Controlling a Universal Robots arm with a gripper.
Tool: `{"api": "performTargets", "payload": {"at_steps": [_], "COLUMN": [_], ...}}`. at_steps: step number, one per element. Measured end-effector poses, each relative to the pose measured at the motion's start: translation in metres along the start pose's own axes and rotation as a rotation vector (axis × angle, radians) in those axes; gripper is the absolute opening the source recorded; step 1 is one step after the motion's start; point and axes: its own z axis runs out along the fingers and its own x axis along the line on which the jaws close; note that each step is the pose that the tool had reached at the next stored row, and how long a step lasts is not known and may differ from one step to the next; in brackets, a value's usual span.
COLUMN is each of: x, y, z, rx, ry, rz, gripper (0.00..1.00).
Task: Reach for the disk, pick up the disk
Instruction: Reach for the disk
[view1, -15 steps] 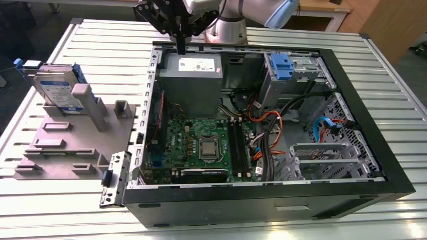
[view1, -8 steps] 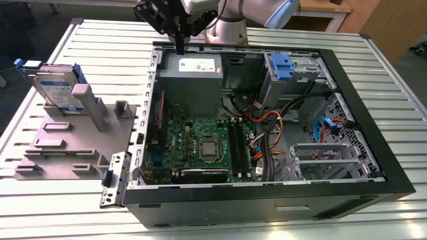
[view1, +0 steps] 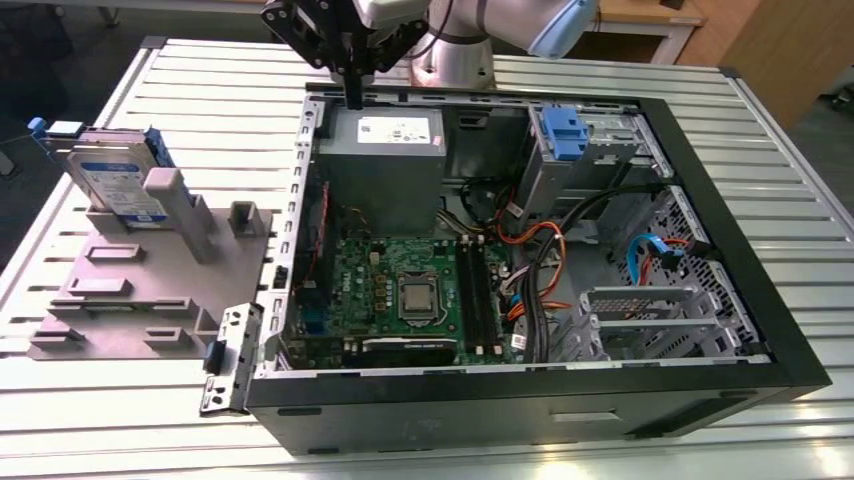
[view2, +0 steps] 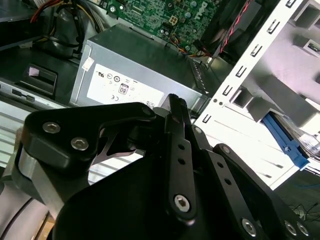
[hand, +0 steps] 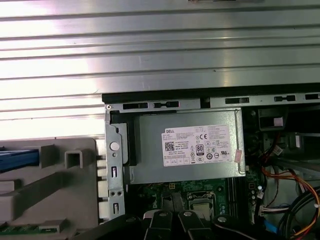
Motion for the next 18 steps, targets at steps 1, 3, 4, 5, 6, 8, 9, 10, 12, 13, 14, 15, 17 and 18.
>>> {"api": "performTargets", "payload": {"at_steps": [1, 3, 4, 5, 6, 8, 9, 10, 12, 13, 14, 15, 17, 18], "x": [0.0008, 0.0019, 0.0022, 0.0024, 0.0025, 0.0037, 0.0047, 0.0055, 0.0073, 0.0082, 0.0091, 0.0099, 0.0110, 0.0114], "y": [0.0000, -0.0001, -0.0001, -0.0001, -0.0002, -0.0003, -0.0004, -0.0004, -0.0005, -0.0006, -0.0007, -0.0007, -0.0008, -0.0008], "z": [0.0000, 0.0000, 0.0000, -0.0001, -0.0001, -0.0001, -0.0001, -0.0001, -0.0002, -0.0002, -0.0002, -0.0002, -0.0002, -0.0002], "rx": [0.0000, 0.0000, 0.0000, 0.0000, 0.0000, 0.0000, 0.0000, 0.0000, 0.0000, 0.0000, 0.0000, 0.0000, 0.0000, 0.0000], "ry": [0.0000, 0.0000, 0.0000, 0.0000, 0.0000, 0.0000, 0.0000, 0.0000, 0.0000, 0.0000, 0.0000, 0.0000, 0.0000, 0.0000], "rz": [0.000, 0.000, 0.000, 0.000, 0.000, 0.000, 0.000, 0.000, 0.000, 0.000, 0.000, 0.000, 0.000, 0.000], "gripper": [0.11, 0.11, 0.11, 0.11, 0.11, 0.11, 0.11, 0.11, 0.11, 0.11, 0.11, 0.11, 0.11, 0.11]}}
